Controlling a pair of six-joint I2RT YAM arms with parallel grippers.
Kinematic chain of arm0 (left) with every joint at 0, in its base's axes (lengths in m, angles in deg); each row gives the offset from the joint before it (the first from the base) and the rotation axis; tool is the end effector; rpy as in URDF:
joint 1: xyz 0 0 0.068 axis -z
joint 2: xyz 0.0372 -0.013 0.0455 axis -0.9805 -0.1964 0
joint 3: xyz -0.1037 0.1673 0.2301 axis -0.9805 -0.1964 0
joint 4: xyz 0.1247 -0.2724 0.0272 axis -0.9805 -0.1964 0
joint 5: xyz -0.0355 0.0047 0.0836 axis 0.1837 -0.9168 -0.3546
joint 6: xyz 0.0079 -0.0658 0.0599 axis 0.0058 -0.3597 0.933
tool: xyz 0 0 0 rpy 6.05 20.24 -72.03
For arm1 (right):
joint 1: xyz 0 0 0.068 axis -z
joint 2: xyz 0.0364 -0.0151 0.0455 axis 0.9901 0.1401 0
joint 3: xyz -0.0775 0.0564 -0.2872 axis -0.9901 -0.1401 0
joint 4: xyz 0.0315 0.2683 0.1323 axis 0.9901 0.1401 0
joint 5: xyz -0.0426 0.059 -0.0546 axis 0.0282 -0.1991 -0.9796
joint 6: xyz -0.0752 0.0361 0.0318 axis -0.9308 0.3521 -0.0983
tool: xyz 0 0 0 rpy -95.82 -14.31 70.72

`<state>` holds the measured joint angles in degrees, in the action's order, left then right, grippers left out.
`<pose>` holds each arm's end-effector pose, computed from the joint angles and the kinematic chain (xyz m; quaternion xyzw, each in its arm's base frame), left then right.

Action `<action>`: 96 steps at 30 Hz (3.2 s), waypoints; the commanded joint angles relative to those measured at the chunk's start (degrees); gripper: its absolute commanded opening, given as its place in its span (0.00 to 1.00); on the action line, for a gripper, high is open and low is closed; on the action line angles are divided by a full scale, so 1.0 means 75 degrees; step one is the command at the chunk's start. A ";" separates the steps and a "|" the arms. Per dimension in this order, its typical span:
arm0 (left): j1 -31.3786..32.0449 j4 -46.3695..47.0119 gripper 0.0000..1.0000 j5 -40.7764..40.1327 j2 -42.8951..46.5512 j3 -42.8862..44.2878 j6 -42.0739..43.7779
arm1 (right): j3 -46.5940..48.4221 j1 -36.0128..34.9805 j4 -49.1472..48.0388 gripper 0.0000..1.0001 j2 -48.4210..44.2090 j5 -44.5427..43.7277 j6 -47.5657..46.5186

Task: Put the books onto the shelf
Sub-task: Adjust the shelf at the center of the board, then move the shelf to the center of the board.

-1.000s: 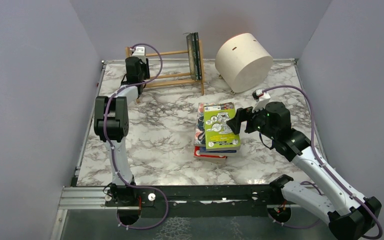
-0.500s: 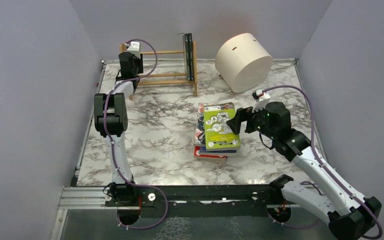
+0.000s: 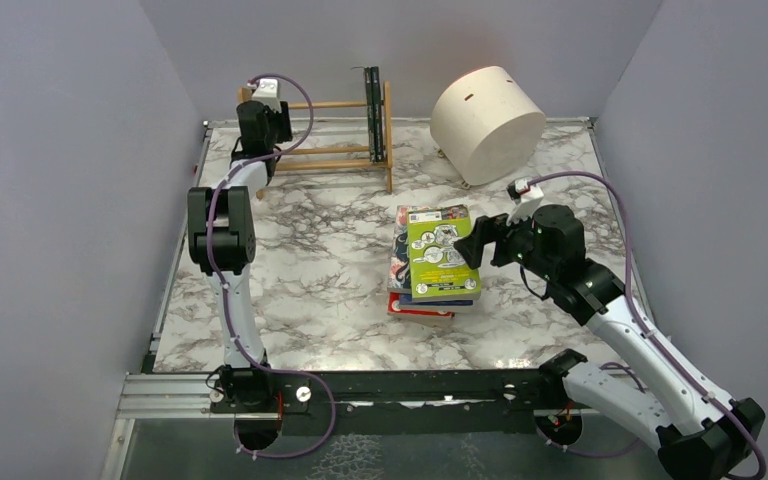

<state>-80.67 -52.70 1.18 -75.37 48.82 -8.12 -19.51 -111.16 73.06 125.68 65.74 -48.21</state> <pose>0.6200 0.0148 0.2173 0.0016 0.7660 -0.0321 0.6421 0.2172 0.1294 0.3070 -0.1114 0.8432 0.2412 0.4673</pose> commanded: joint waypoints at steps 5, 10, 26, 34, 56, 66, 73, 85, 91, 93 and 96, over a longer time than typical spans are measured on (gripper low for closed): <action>0.0866 0.0319 0.38 0.0258 0.0756 0.0245 -0.0410 | -0.0089 -0.0042 -0.0185 0.93 -0.0243 -0.0041 -0.0051; 0.1429 -0.0088 0.39 0.0139 0.1051 0.0227 -0.0822 | -0.0082 -0.0042 -0.0241 0.93 -0.0302 -0.0061 -0.0050; 0.1928 -0.1194 0.39 0.0443 0.0991 0.0113 -0.1966 | -0.0086 -0.0043 -0.0169 0.93 -0.0629 -0.0267 -0.0045; 0.2046 -0.2344 0.39 0.0457 0.0861 0.0404 -0.2139 | -0.0098 -0.0040 -0.0168 0.93 -0.0647 -0.0291 -0.0062; 0.2168 -0.4132 0.39 0.0924 0.0176 0.1163 -0.1666 | -0.0111 -0.0040 -0.0214 0.93 -0.0675 -0.0282 -0.0040; 0.2267 -0.4656 0.39 0.1091 0.0204 0.1151 -0.1408 | -0.0117 -0.0042 -0.0210 0.93 -0.0778 -0.0270 -0.0033; 0.2291 -0.4822 0.39 0.1280 0.0422 0.0845 -0.1275 | -0.0124 -0.0041 -0.0209 0.93 -0.0795 -0.0294 -0.0027; 0.2306 -0.5055 0.40 0.1565 0.0746 0.0136 -0.1107 | -0.0142 -0.0043 -0.0226 0.93 -0.0882 -0.0271 -0.0004; 0.2302 -0.5288 0.40 0.1595 0.0792 0.0075 -0.0968 | -0.0144 -0.0043 -0.0226 0.93 -0.0967 -0.0257 0.0008; 0.2300 -0.5376 0.40 0.1532 0.0724 0.0166 -0.0920 | -0.0160 -0.0043 -0.0226 0.93 -0.1002 -0.0238 0.0009; 0.2305 -0.5511 0.40 0.1383 0.0595 0.0362 -0.0911 | -0.0172 -0.0043 -0.0215 0.93 -0.1066 -0.0225 0.0019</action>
<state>-63.93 -84.63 10.69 -69.88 51.40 -16.38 -19.93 -111.16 72.95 118.88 64.82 -48.19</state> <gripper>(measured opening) 0.396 0.934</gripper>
